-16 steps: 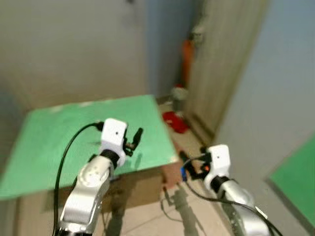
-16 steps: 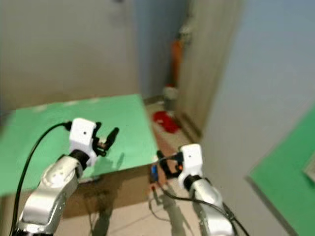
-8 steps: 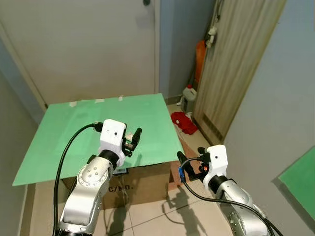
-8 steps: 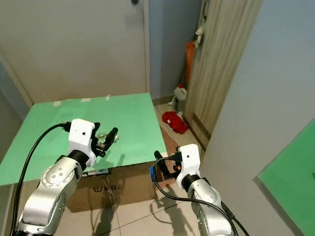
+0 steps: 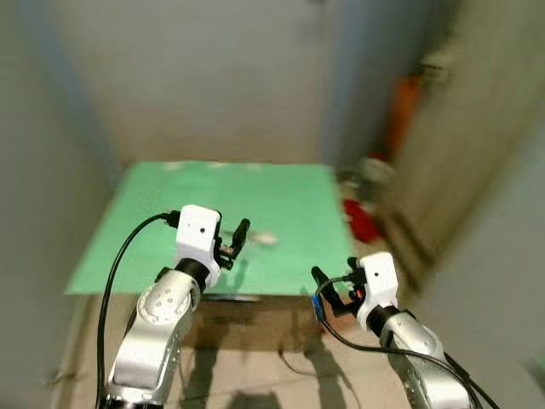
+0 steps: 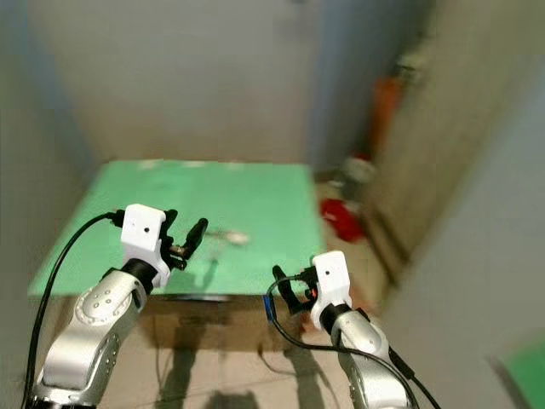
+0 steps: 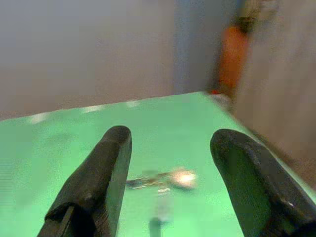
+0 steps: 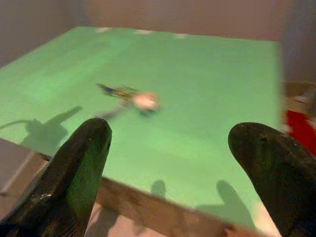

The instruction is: Hang keys on a hook

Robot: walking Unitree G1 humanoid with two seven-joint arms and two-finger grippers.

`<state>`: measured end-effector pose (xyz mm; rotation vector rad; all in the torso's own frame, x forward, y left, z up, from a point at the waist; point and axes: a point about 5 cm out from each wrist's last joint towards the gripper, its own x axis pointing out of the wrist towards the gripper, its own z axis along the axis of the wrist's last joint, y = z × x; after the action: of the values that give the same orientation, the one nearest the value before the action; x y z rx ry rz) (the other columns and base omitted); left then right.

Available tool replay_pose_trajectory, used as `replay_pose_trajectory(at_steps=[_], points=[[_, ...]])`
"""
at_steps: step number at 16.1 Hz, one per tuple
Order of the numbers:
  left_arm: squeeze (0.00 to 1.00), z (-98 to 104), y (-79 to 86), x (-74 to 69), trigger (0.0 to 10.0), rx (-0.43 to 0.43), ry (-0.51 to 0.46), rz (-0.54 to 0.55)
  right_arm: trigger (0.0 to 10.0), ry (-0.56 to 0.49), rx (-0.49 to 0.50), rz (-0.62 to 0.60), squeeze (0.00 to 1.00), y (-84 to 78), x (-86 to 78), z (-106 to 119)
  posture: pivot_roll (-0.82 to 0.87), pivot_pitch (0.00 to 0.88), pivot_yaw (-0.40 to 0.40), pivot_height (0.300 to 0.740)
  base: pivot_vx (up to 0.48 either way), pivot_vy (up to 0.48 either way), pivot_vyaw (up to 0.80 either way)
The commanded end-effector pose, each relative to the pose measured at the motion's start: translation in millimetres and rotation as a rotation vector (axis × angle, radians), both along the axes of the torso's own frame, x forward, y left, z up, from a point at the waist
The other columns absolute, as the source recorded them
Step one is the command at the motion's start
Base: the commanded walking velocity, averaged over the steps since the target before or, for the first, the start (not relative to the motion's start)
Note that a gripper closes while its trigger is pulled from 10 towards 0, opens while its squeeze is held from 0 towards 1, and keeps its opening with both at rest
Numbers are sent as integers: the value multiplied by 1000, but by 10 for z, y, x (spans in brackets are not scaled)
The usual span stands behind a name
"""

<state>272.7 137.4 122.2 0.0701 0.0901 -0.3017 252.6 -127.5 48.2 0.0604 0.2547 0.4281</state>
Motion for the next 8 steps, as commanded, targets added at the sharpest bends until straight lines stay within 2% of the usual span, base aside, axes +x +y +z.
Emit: replay_pose_trajectory(at_steps=[1, 3, 6, 8], points=[[0, 19, -10, 18, 10000, 2, -7, -8, 10000, -16, 23, -4, 0, 15, 8, 52, -34, 0, 16, 740, 375, 300, 0], [0, 13, -7, 32, 10000, 16, -4, -6, 10000, -15, 20, -10, 0, 18, -2, 45, -36, 0, 19, 740, 405, 141, 0], [0, -18, -12, 116, 10000, 130, 18, 0, 10000, -18, 21, 1, 0, 59, -29, 42, -39, 0, 25, 740, 480, 0, 0], [0, 7, -13, 149, 10000, 137, 8, -1, 10000, -19, 25, 3, 0, 78, -30, 44, -41, 0, 27, 740, 144, 0, 0]])
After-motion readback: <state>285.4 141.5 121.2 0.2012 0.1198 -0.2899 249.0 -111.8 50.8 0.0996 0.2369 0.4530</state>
